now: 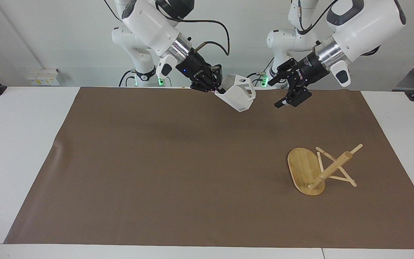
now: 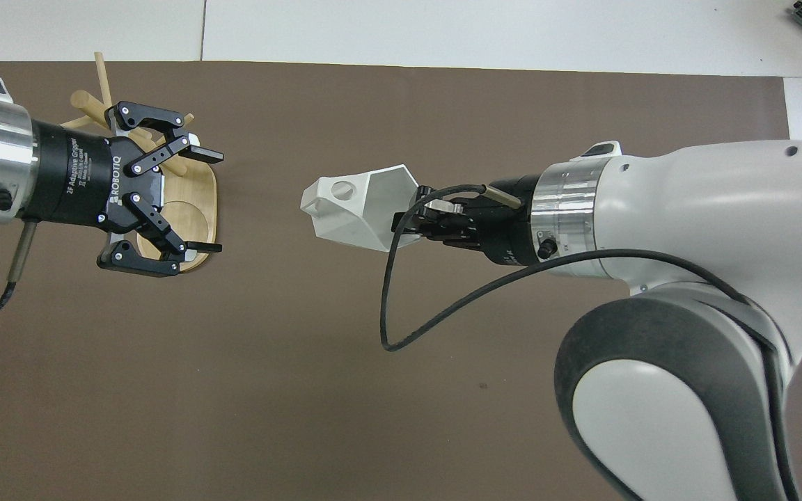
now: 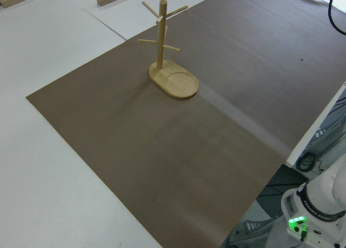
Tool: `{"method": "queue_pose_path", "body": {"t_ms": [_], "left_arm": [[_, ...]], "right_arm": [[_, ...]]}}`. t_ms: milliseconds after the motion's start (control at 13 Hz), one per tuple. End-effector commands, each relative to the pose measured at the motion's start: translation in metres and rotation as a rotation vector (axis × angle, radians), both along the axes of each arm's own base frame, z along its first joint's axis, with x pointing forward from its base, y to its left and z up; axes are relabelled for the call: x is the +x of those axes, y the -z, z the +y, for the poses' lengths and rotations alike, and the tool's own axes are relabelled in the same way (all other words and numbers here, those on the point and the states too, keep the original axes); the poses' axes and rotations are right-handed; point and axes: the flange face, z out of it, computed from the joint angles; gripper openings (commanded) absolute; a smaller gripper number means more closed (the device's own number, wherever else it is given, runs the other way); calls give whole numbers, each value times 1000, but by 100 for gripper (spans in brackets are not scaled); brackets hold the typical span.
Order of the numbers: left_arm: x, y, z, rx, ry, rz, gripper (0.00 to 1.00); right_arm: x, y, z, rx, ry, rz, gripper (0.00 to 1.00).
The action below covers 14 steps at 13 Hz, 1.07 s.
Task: Hang cup on rack
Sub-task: 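Grasp the white cup with the left gripper from the right gripper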
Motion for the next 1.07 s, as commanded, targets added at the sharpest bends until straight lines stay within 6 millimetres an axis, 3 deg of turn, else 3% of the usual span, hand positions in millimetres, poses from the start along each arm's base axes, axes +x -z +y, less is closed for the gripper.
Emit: {"method": "queue_pose_path", "body": {"t_ms": [0, 153, 384, 997], "left_arm": [[0, 10, -17, -19, -4, 26, 100], [-4, 13, -31, -24, 20, 34, 100], [-6, 14, -34, -24, 32, 40, 100], [-19, 20, -55, -22, 65, 58, 100]], "right_arm": [[-5, -4, 5, 49, 37, 5, 0], [-8, -5, 11, 56, 45, 6, 0], [-10, -2, 19, 58, 35, 15, 0], [-9, 0, 19, 59, 35, 19, 0]]}}
